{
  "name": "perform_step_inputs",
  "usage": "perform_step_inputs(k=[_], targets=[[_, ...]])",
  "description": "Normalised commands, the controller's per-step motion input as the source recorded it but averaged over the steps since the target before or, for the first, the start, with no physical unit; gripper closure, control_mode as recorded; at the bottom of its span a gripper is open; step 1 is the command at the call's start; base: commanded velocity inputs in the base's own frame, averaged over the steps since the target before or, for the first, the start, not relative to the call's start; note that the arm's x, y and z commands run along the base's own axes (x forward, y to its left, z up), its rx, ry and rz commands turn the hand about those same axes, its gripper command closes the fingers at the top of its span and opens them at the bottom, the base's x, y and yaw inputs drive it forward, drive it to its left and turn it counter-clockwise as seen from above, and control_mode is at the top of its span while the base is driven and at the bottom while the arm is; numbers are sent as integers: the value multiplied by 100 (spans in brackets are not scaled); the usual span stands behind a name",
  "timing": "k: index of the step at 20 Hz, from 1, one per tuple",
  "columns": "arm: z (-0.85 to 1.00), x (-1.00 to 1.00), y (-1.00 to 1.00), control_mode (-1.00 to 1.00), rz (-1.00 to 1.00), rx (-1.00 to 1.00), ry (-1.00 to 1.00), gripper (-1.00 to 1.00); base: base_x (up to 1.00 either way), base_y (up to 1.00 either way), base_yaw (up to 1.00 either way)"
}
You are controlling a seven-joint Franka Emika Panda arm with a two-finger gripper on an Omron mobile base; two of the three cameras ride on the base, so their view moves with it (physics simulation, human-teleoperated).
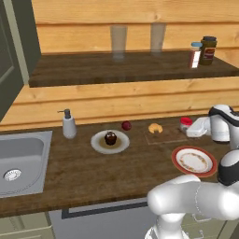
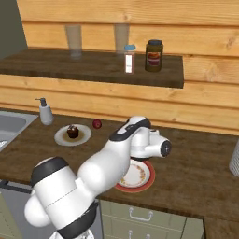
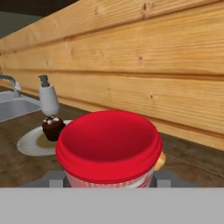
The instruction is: From the different types of pastries on the counter, select a croissant and place it on the cutting board. Then retrieve a jar of jam from the cabinet and place it alongside the croissant on the cutting board.
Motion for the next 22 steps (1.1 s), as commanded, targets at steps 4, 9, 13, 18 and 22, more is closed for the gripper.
perform_step_inputs(k=[4,9,13,18,22], targets=[[-12,1,0,-100,0,0,-2,100,0,0,0],[-11,5,0,-100,0,0,-3,100,0,0,0],[-6,16,0,-100,0,0,-3,100,0,0,0],[-15,18,0,-100,0,0,-3,100,0,0,0],[-10,18,0,-100,0,0,0,100,0,0,0]])
